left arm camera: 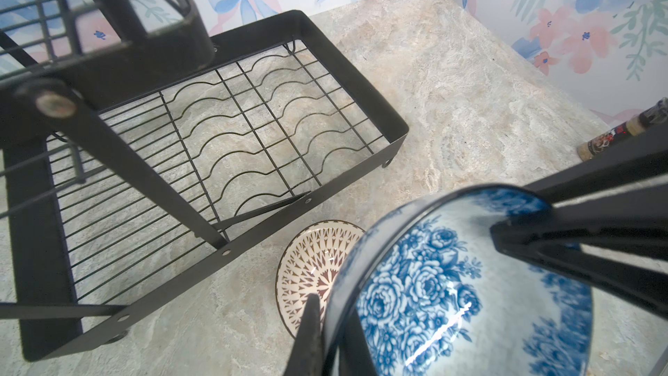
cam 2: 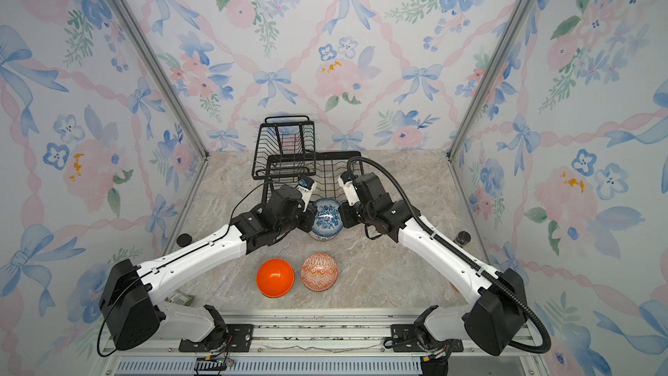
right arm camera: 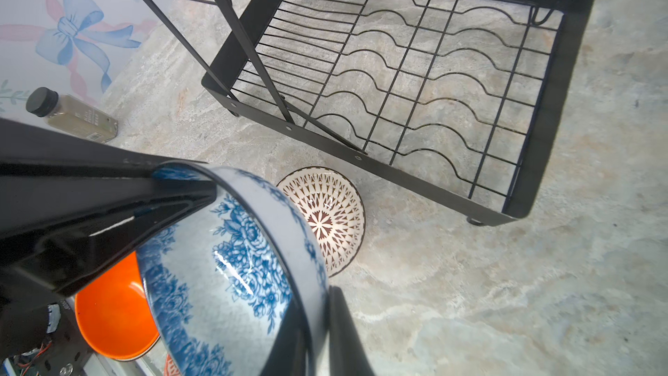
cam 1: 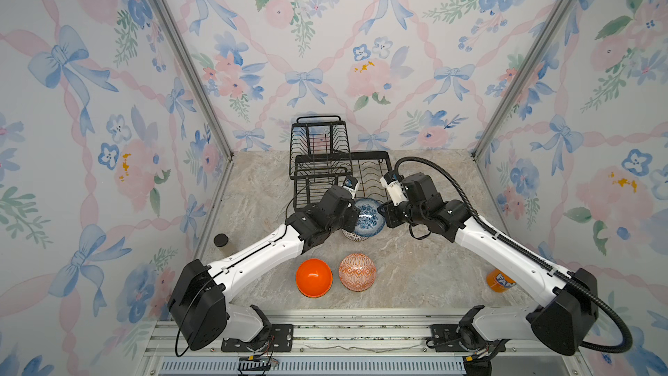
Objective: Load the bowls into the dish rack
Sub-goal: 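Grasp the blue bowl rim with the right gripper and open the left gripper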
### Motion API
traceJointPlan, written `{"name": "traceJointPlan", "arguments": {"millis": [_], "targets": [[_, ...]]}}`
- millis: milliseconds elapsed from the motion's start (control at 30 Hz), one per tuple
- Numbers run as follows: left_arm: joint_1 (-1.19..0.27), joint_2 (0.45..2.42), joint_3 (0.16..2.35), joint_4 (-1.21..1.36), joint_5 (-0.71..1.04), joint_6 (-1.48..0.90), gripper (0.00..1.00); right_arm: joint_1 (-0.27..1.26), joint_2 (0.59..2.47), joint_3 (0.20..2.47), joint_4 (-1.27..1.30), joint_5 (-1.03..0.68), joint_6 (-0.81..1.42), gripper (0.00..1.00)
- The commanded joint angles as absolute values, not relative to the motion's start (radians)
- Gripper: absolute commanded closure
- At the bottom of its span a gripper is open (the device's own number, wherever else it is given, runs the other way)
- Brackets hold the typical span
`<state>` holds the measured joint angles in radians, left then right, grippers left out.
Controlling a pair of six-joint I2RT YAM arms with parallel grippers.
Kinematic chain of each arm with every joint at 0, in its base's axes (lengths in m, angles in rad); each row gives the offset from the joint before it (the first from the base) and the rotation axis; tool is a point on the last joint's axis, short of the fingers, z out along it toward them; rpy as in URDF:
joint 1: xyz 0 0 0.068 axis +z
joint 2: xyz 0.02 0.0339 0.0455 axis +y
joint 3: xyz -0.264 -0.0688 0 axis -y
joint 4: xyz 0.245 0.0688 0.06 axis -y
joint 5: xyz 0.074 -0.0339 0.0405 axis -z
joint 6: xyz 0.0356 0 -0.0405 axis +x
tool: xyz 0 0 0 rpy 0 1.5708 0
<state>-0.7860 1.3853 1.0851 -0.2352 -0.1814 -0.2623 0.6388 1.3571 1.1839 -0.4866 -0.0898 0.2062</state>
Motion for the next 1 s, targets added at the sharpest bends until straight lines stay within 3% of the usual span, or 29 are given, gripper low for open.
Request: {"name": "traceJointPlan", "arguments": {"millis": [0,400,467,600,700,967], "targets": [[-0.794,1.377,1.128,-0.176,-0.166,-0.265,1.00,0.644,1.367,1.220,-0.513,-0.080,0.220,0.99],[-0.805,1.366,1.136,-0.177,-0.128,-0.272,1.00,0.644,1.377,1.214,-0.521,-0.055,0.214,1.00],[-0.807,1.365,1.137,-0.177,-0.123,-0.272,0.96,0.644,1.378,1.212,-0.526,-0.044,0.211,1.00],[-0.807,1.360,1.143,-0.177,-0.117,-0.271,0.81,0.644,1.378,1.209,-0.532,-0.031,0.207,1.00],[-0.807,1.356,1.142,-0.175,-0.107,-0.270,0.63,0.644,1.384,1.207,-0.532,-0.020,0.204,1.00],[-0.807,1.339,1.139,-0.175,-0.097,-0.272,0.42,0.643,1.397,1.203,-0.536,0.003,0.204,1.00]]}}
